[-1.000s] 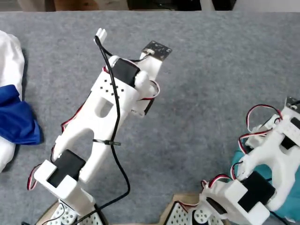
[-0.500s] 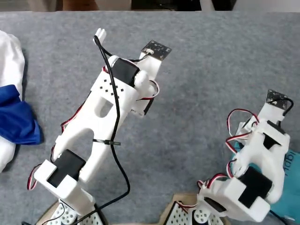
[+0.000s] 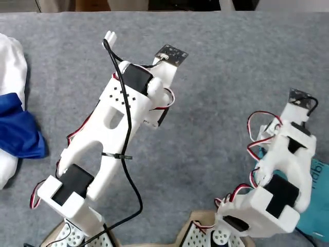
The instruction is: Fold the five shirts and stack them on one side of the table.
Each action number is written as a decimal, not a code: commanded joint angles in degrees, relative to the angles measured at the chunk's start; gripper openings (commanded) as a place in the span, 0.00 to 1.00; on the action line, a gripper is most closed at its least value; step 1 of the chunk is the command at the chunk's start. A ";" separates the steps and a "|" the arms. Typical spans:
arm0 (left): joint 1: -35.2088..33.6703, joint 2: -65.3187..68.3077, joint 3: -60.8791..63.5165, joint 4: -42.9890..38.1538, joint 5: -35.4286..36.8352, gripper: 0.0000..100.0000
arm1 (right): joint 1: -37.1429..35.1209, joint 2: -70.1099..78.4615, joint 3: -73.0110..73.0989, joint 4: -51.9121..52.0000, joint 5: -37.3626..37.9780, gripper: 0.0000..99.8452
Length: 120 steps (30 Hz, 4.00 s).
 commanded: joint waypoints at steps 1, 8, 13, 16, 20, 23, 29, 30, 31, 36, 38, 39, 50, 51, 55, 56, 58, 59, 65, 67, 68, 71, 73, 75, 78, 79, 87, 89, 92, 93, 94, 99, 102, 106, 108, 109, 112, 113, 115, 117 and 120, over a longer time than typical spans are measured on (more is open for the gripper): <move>-0.62 -4.35 0.18 0.53 0.09 0.02 | -0.92 -3.38 -3.03 3.25 0.53 0.01; -0.97 -7.96 2.64 0.53 -0.26 0.02 | -0.57 -24.48 -2.95 18.11 3.16 0.01; -7.21 -10.59 2.46 0.26 0.00 0.02 | -5.41 -43.56 -3.03 28.31 9.41 0.01; -13.27 -12.00 2.90 0.26 -0.09 0.02 | -12.18 -53.67 -3.03 32.18 11.52 0.01; -23.03 -13.05 2.46 0.26 -0.35 0.02 | -23.78 -61.32 -4.00 35.69 8.09 0.01; -30.15 -13.14 2.46 0.00 -0.35 0.02 | -30.29 -59.91 -8.40 38.68 4.40 0.01; -39.65 -13.05 4.75 -5.80 -0.18 0.02 | -35.65 -43.82 -23.96 39.82 -0.97 0.01; -40.18 -13.14 5.45 -6.95 -0.09 0.02 | -36.09 -40.04 -26.95 39.82 -0.79 0.01; -40.35 -13.14 6.07 -8.00 0.09 0.02 | -36.35 -36.26 -30.02 39.82 -0.79 0.01; -42.37 -13.14 8.97 -14.59 5.10 0.02 | -40.57 -20.26 -46.20 43.60 -0.26 0.01; -44.84 -12.79 9.14 -17.23 7.56 0.02 | -42.86 -15.08 -52.26 45.54 2.73 0.01; -46.42 -12.70 9.14 -18.20 8.00 0.02 | -44.09 -12.79 -55.16 46.59 4.92 0.01; -69.19 -1.89 4.92 -28.48 4.22 0.02 | -46.37 9.89 -76.00 51.25 20.40 0.01; -71.38 0.57 2.90 -27.78 4.13 0.02 | -46.99 10.86 -77.32 52.31 20.40 0.01; -78.95 10.59 -9.58 -23.38 2.02 0.13 | -48.92 13.41 -81.54 54.68 20.40 0.01; -80.26 12.62 -13.27 -21.71 1.49 0.16 | -49.45 13.85 -82.33 54.77 20.40 0.01; -82.46 16.57 -20.92 -18.02 0.70 0.18 | -50.68 14.81 -83.21 54.77 20.40 0.01; -83.60 18.24 -24.70 -16.53 0.26 0.18 | -51.38 15.34 -83.38 54.77 20.40 0.01; -86.95 30.81 -34.81 -17.05 -2.11 0.17 | -53.67 18.33 -83.47 56.00 20.31 0.01; -86.68 35.03 -35.52 -16.79 -2.81 0.17 | -53.58 18.95 -83.38 56.53 20.31 0.01; -86.59 35.82 -36.57 -16.00 -2.81 0.13 | -53.41 19.03 -83.38 56.88 20.31 0.01; -85.71 36.70 -40.26 -14.07 -2.55 0.02 | -53.32 19.03 -83.38 57.67 20.31 0.01; -84.75 36.44 -42.11 -12.84 -0.18 0.03 | -53.32 18.95 -83.74 58.11 20.31 0.01; -83.60 35.74 -45.10 -11.34 1.58 0.02 | -53.32 18.95 -83.74 58.46 20.31 0.01; -81.93 33.80 -52.84 -6.42 3.60 0.02 | -53.23 18.95 -83.74 58.73 20.31 0.01; -81.14 33.27 -55.47 -4.66 4.40 0.02 | -52.97 18.95 -83.74 59.16 20.31 0.01; -70.07 28.00 -65.93 0.79 10.29 0.02 | -49.27 15.69 -83.30 59.52 20.31 0.01; -65.67 25.63 -64.35 0.79 10.20 0.02 | -47.78 13.85 -83.30 59.52 20.31 0.01; -57.93 21.41 -61.80 0.79 10.20 0.02 | -45.23 11.21 -83.21 59.60 20.31 0.01; -55.21 19.91 -61.54 0.79 10.20 0.02 | -44.26 10.33 -83.21 59.60 20.31 0.01; -52.22 18.33 -61.36 0.70 10.02 0.02 | -43.21 9.54 -83.21 59.69 20.31 0.01; -37.98 14.81 -60.75 0.62 9.76 0.02 | -37.49 5.76 -82.51 59.69 20.75 0.01; -29.89 15.25 -58.90 0.70 6.42 0.02 | -34.77 2.95 -78.02 59.69 23.91 0.01; -19.60 14.73 -55.47 0.70 6.07 0.02 | -30.55 -2.15 -70.73 59.60 27.16 0.01; -14.86 14.90 -53.10 0.62 6.15 0.02 | -28.44 -4.62 -68.09 59.52 28.92 0.01; -12.48 14.90 -51.78 0.62 6.15 0.02 | -27.47 -5.67 -67.12 59.52 29.89 0.01; -5.54 14.90 -47.56 0.53 6.24 0.02 | -24.75 -7.87 -65.36 59.52 32.09 0.01; -3.52 14.90 -46.51 0.53 6.24 0.02 | -23.87 -8.31 -65.10 59.34 32.44 0.01; 0.00 14.90 -44.48 0.53 6.15 0.02 | -22.20 -8.40 -65.10 59.34 32.44 0.01; 2.37 14.90 -42.55 0.53 5.36 0.02 | -21.14 -8.40 -65.10 59.34 32.62 0.01; 1.41 14.37 -41.93 0.53 6.15 0.11 | -21.14 -8.40 -65.01 59.34 33.14 0.01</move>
